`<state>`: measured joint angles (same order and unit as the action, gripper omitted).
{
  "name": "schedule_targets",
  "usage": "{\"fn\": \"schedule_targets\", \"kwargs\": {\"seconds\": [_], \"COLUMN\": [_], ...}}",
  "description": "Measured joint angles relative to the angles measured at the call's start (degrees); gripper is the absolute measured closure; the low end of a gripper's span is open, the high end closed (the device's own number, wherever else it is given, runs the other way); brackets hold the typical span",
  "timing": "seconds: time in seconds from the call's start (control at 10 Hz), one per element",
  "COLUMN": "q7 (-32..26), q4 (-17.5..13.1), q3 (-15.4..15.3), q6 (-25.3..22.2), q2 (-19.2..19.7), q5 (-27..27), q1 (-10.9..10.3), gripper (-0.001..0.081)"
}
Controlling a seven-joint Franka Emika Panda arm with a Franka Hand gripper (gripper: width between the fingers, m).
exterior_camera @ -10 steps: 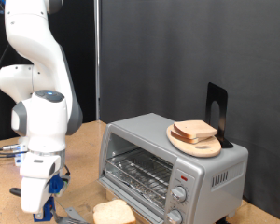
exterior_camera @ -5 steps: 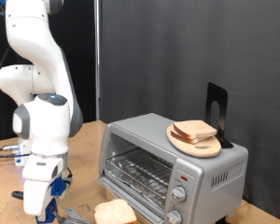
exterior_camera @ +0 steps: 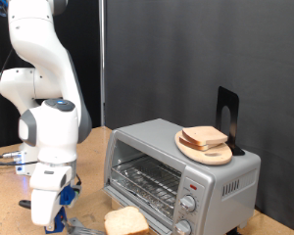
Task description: Make a piece of toast with the oven
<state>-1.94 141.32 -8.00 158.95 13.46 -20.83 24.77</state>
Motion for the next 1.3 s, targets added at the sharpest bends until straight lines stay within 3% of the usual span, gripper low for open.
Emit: {"fn": "schedule_targets", "kwargs": {"seconds": [0.9,1.3], "q7": [-0.3,0.02], "q4": [-0.59,-3.27], "q3": [-4.54,-6.0], "q6": [-5.37,-8.5], "q2": [-0.48,0.09], "q5": [8.58,12.09], "q1": [0.01,0.01], "gripper": [0.0413,0.0413]}}
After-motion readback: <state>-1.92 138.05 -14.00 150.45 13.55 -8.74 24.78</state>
